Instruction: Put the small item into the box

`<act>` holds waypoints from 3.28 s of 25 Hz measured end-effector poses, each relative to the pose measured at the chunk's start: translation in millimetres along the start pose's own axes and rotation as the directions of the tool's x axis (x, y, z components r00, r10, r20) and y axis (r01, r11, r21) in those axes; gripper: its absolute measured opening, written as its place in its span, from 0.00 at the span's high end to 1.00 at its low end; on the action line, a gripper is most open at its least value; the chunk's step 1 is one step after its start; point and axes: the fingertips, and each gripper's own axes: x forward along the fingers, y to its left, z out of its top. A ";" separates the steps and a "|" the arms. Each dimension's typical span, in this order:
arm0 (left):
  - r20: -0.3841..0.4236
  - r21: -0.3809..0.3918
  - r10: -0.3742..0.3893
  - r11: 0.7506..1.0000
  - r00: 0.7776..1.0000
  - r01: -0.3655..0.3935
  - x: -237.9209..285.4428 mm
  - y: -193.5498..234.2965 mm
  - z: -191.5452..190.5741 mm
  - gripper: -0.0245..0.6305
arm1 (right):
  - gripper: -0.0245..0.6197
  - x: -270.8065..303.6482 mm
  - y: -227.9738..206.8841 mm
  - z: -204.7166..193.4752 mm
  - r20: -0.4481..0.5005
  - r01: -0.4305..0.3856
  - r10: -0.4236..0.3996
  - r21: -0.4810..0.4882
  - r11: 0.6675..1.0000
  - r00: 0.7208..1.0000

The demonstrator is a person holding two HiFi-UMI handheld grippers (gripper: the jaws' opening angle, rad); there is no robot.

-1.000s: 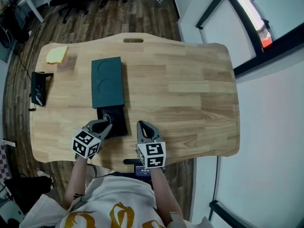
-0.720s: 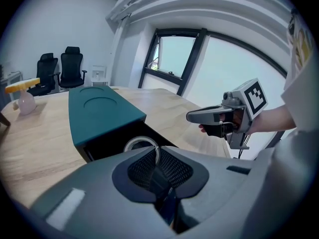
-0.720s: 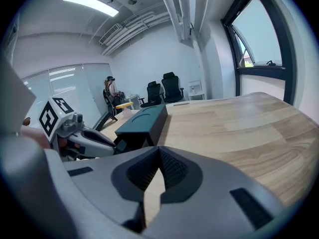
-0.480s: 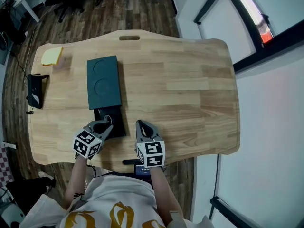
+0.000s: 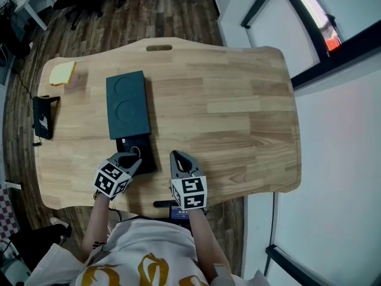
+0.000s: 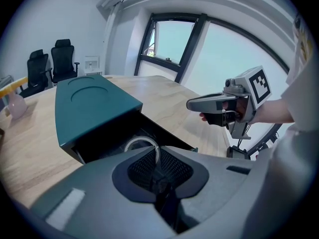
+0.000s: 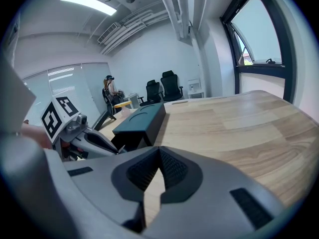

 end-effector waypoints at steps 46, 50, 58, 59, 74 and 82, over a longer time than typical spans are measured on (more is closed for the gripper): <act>0.132 -0.237 0.063 0.971 0.989 -0.031 -46.2 7.5 31.7 0.91 | 0.95 -50.5 26.2 34.6 0.089 0.031 -0.022 -0.099 0.995 0.996; 0.261 -0.234 0.133 0.970 0.956 -0.071 -80.6 7.4 45.9 0.96 | 0.95 -65.0 41.5 40.4 0.117 0.030 -0.015 -0.126 0.992 0.993; 0.566 -0.258 0.209 0.964 0.798 -0.069 -163.0 -16.8 79.1 0.96 | 0.95 -104.7 73.0 68.8 0.241 0.031 0.008 -0.158 0.987 0.970; 0.587 -0.260 0.217 0.963 0.780 -0.072 -171.7 -18.8 80.0 0.96 | 0.95 -109.9 77.4 74.1 0.260 0.030 0.013 -0.162 0.986 0.966; 0.596 -0.202 0.281 0.959 0.752 -0.198 -202.3 -29.5 63.2 0.96 | 0.96 -134.4 92.3 78.5 0.297 0.067 -0.020 -0.148 0.987 0.955; 0.560 -0.183 0.283 0.959 0.779 -0.217 -196.0 -21.8 55.5 0.96 | 0.96 -128.5 91.6 77.6 0.285 0.070 -0.023 -0.155 0.985 0.958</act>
